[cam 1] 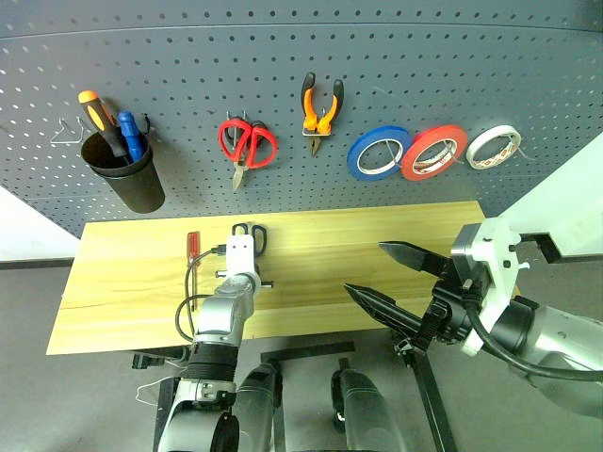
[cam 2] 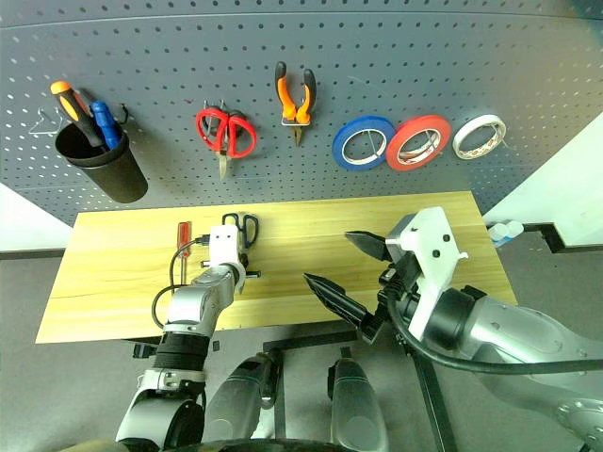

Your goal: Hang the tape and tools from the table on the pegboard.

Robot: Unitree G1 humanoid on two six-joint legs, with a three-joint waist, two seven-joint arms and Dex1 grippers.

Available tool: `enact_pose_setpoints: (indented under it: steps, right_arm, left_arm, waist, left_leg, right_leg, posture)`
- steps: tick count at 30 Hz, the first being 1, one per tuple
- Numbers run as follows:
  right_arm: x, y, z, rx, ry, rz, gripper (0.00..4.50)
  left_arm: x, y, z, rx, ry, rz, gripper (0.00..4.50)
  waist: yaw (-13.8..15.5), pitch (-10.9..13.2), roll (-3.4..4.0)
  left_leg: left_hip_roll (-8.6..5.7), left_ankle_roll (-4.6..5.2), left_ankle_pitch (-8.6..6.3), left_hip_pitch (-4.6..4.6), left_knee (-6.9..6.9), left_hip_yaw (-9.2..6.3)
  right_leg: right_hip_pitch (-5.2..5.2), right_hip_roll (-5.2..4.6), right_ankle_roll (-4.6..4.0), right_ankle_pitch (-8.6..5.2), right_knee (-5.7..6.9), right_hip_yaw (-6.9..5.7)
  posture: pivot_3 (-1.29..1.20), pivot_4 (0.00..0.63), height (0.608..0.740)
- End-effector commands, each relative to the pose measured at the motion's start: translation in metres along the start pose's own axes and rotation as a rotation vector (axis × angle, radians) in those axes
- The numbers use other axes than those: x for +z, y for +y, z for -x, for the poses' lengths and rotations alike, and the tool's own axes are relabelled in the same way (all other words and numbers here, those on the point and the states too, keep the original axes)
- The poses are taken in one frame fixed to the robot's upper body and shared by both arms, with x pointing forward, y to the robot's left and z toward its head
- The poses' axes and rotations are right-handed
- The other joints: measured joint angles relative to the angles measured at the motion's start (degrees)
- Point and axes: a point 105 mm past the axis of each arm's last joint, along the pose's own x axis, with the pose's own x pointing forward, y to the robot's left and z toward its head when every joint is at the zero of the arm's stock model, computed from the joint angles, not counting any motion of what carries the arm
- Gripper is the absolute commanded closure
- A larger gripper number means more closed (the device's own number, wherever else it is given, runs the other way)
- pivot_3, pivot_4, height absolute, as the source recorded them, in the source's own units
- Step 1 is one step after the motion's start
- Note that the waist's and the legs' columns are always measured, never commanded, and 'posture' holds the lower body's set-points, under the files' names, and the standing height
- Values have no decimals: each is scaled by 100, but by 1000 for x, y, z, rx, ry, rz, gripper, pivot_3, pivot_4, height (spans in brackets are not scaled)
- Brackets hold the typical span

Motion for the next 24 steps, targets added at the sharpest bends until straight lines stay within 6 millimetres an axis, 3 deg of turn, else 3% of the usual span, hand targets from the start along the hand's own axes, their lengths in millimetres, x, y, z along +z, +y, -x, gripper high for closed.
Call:
enact_pose_setpoints:
  steps: [1,10,24]
  right_arm:
    - [6,6,0,15,-32,29,0]
    - [4,6,1,10,-25,26,0]
    - [3,4,0,0,-25,34,0]
  left_arm:
    - [9,-10,6,-42,-41,-13,3990]
    - [8,-12,8,-62,-41,-9,4007]
    - [13,-24,36,-225,-137,-177,4009]
  waist:
    - [-2,0,0]
    - [-7,0,0]
    - [-8,3,4]
  left_leg:
    - [0,0,0,0,0,0]
    - [0,0,0,-3,-2,1]
    - [0,1,-1,-3,-7,1]
  right_leg:
    - [-1,0,0,0,0,0]
    - [-4,0,0,0,-1,0]
    - [-6,-1,-1,0,-4,2]
  posture:
    - [-116,279,740]
    - [-119,280,740]
    - [-111,279,740]
